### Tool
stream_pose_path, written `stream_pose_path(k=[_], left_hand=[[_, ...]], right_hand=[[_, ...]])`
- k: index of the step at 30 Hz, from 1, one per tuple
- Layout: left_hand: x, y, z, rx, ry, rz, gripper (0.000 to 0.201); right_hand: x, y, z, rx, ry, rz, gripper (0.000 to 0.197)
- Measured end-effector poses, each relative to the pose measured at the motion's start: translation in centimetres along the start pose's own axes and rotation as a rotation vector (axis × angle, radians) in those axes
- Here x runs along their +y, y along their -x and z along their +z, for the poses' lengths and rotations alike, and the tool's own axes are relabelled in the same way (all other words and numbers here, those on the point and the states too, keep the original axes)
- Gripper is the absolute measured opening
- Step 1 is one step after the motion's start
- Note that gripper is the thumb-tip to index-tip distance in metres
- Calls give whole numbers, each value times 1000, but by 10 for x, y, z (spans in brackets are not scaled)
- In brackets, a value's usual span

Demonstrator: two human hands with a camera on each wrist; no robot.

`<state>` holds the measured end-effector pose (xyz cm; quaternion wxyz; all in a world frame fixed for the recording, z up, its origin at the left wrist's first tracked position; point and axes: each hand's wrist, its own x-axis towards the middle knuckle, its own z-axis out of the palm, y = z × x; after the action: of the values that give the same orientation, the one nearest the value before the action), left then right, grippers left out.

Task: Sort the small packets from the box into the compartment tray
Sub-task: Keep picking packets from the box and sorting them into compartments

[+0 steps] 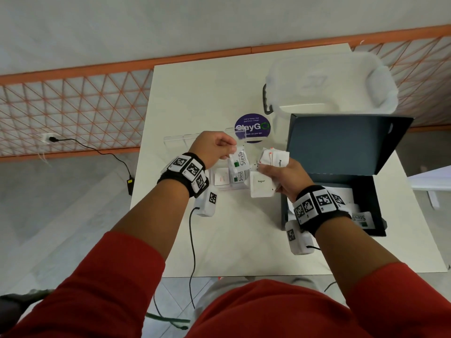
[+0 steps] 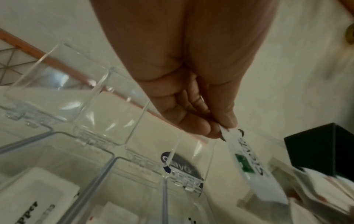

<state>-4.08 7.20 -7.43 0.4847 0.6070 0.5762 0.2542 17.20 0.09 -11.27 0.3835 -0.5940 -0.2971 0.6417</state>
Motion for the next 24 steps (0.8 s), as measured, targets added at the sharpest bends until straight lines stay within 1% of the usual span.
stream_pose_path(k=[3, 5, 9, 13, 16, 18, 20, 22, 24], left_hand=[[-3, -6, 0, 67, -6, -16, 12], [-5, -8, 4, 85, -49, -35, 12], [-14, -5, 22, 43, -228, -104, 9], [-18, -2, 37, 73, -385, -128, 11], [-17, -1, 46, -12, -520, -129, 14], [-18, 2, 50, -80, -612, -109, 20], [-18, 5, 51, -92, -676, -76, 23], [-13, 9, 47, -48, -662, -5, 19], [-2, 13, 42, 17, -544, 96, 12]], right_hand=[[3, 0, -8, 5, -1, -5, 36], [5, 1, -13, -18, -30, -8, 36], [6, 3, -19, -27, -32, -14, 37], [5, 3, -20, -31, -18, -5, 40], [6, 3, -16, -25, 3, 2, 40], [7, 3, -13, -27, 19, 11, 40], [7, 3, -11, -40, 54, 18, 40], [6, 4, -8, -57, 80, 16, 38], [5, 4, -4, -68, 90, 16, 38]])
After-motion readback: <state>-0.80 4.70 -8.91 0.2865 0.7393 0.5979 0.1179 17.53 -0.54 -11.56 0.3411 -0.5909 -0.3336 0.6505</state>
